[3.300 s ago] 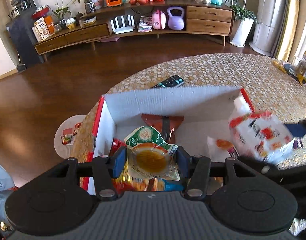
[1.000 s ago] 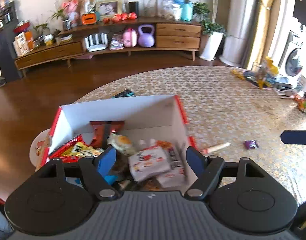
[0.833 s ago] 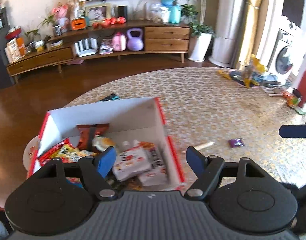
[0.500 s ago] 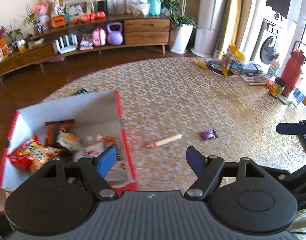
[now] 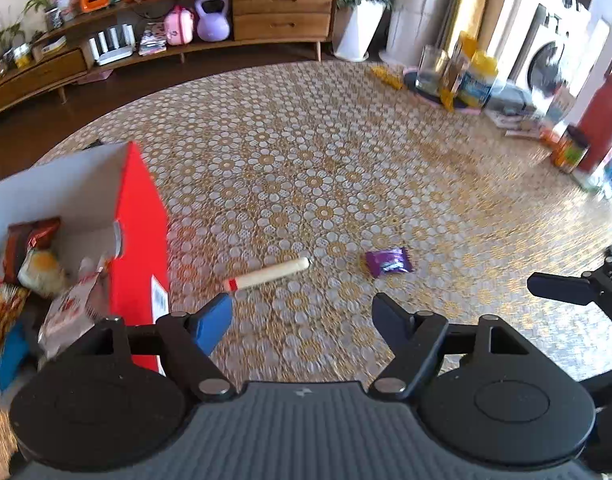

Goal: Organize snacks
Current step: 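Move both grippers back from the box toward the stick snack and purple candy, then grasp the white stick snack with the left gripper while the right gripper grasps the purple candy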

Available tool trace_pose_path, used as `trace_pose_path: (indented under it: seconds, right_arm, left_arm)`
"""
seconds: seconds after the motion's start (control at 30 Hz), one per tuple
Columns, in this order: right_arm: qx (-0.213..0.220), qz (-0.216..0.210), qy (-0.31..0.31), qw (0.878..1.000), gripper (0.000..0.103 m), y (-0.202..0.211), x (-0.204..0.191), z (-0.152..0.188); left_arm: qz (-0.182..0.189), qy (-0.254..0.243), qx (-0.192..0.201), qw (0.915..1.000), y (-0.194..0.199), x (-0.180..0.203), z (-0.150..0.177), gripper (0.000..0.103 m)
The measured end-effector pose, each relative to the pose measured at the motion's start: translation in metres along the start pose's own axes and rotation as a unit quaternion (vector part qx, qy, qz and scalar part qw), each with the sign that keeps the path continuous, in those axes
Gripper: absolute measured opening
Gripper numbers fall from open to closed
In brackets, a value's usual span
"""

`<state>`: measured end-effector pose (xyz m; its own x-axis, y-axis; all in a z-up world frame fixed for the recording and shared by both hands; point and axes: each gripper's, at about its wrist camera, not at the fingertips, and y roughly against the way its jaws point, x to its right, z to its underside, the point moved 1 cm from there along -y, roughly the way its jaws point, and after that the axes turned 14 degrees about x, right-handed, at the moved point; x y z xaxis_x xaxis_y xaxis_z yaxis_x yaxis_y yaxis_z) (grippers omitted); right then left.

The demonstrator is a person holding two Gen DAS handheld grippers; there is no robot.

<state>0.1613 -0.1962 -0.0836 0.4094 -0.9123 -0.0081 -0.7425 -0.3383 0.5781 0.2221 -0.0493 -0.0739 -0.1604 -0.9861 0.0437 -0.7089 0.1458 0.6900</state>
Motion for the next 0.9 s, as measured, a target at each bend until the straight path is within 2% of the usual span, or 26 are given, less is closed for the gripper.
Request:
trace_pose_path:
  seconds: [0.07, 0.13, 0.27, 0.33, 0.4, 0.53, 0.7, 0.83, 0.9]
  right_arm:
    - [-0.002, -0.011, 0.005, 1.000, 0.078, -0.009, 0.003, 0.002]
    - [-0.007, -0.018, 0.017, 1.000, 0.076, -0.019, 0.004, 0.002]
    - [-0.008, -0.041, 0.054, 0.998, 0.073, -0.035, 0.005, -0.001]
    - [-0.009, -0.053, 0.076, 0.996, 0.071, -0.046, 0.005, -0.002]
    - [-0.014, -0.062, 0.091, 0.994, 0.065, -0.057, 0.006, -0.004]
    - [-0.030, -0.079, 0.096, 0.992, 0.055, -0.083, 0.014, -0.003]
    - [-0.047, -0.097, 0.100, 0.989, 0.042, -0.111, 0.020, -0.002]
    - [-0.054, -0.109, 0.113, 0.986, 0.038, -0.124, 0.021, -0.002]
    - [-0.055, -0.107, 0.122, 0.985, 0.039, -0.130, 0.020, -0.003]
  left_arm:
    - [0.021, -0.040, -0.014, 0.9989, -0.014, 0.005, -0.006, 0.076]
    - [0.039, -0.095, -0.011, 0.9947, -0.020, 0.009, -0.013, 0.074]
    - [0.084, -0.199, -0.016, 0.9763, -0.032, 0.014, -0.017, 0.074]
    - [0.103, -0.233, -0.029, 0.9667, -0.040, 0.014, -0.014, 0.073]
    - [0.118, -0.257, -0.046, 0.9581, -0.048, 0.015, -0.010, 0.057]
    - [0.135, -0.281, -0.075, 0.9470, -0.067, 0.017, -0.004, 0.050]
    - [0.135, -0.297, -0.110, 0.9390, -0.091, 0.012, 0.000, 0.044]
    - [0.128, -0.299, -0.123, 0.9375, -0.103, 0.006, -0.001, 0.044]
    - [0.118, -0.301, -0.126, 0.9379, -0.108, 0.002, -0.002, 0.035]
